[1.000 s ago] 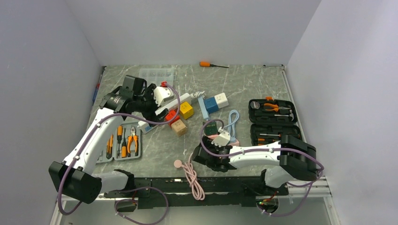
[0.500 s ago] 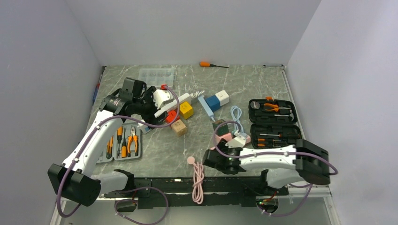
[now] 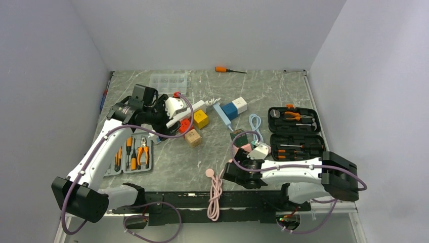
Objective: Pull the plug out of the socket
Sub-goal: Remove the plug from the socket.
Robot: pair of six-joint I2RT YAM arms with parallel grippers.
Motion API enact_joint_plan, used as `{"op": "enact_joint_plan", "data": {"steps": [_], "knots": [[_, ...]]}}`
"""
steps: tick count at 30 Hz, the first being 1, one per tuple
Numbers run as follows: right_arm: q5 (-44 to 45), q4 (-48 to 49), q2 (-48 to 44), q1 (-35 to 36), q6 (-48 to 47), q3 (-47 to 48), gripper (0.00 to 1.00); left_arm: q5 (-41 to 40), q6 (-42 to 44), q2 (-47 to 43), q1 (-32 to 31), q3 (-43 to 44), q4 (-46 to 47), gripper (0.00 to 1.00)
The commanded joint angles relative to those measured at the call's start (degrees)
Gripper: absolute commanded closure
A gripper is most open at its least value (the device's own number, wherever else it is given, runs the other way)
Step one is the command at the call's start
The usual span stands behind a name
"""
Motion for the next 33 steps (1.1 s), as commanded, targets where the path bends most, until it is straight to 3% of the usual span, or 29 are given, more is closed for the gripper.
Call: {"op": "enact_joint_plan", "data": {"steps": [1, 7, 14, 17, 23, 25, 27, 33], "knots": [[-2.5, 5.5, 1.2, 0.4, -0.6, -0.7, 0.20, 1.4, 1.0, -0.9, -0.2, 0.2, -1.1, 0.01], [-2.6, 18.0, -0.9, -1.7, -1.8, -5.0, 0.21, 1.0, 1.7, -1.0, -0.2, 0.2, -1.7, 0.01], [-6.0, 25.2, 6.8, -6.0, -4.1, -2.5, 0.27, 0.2, 2.4, -1.3, -0.2, 0.2, -2.5, 0.01], [-5.5, 24.8, 8.8, -6.2, -5.4, -0.5, 0.38, 0.2, 3.0, -1.7, -0.2, -0.3, -2.9, 0.01], [-3.5, 18.8, 7.1, -5.0, -8.5, 1.1, 0.84, 1.6, 3.6, -2.8, -0.2, -1.8, -2.6, 0.01], [-2.7, 16.9, 5.1, -3.8, -9.7, 0.8, 0.95, 2.9, 3.8, -3.1, -0.2, -2.2, -2.7, 0.01], [-3.5, 17.6, 2.9, -3.0, -15.3, 0.1, 1.00, 4.4, 4.1, -3.5, -0.2, -2.9, -2.5, 0.01], [-3.1, 15.6, -8.5, -0.9, -30.4, -0.8, 1.00, 9.0, 5.2, -4.7, -2.7, -4.1, -0.8, 0.01]]}}
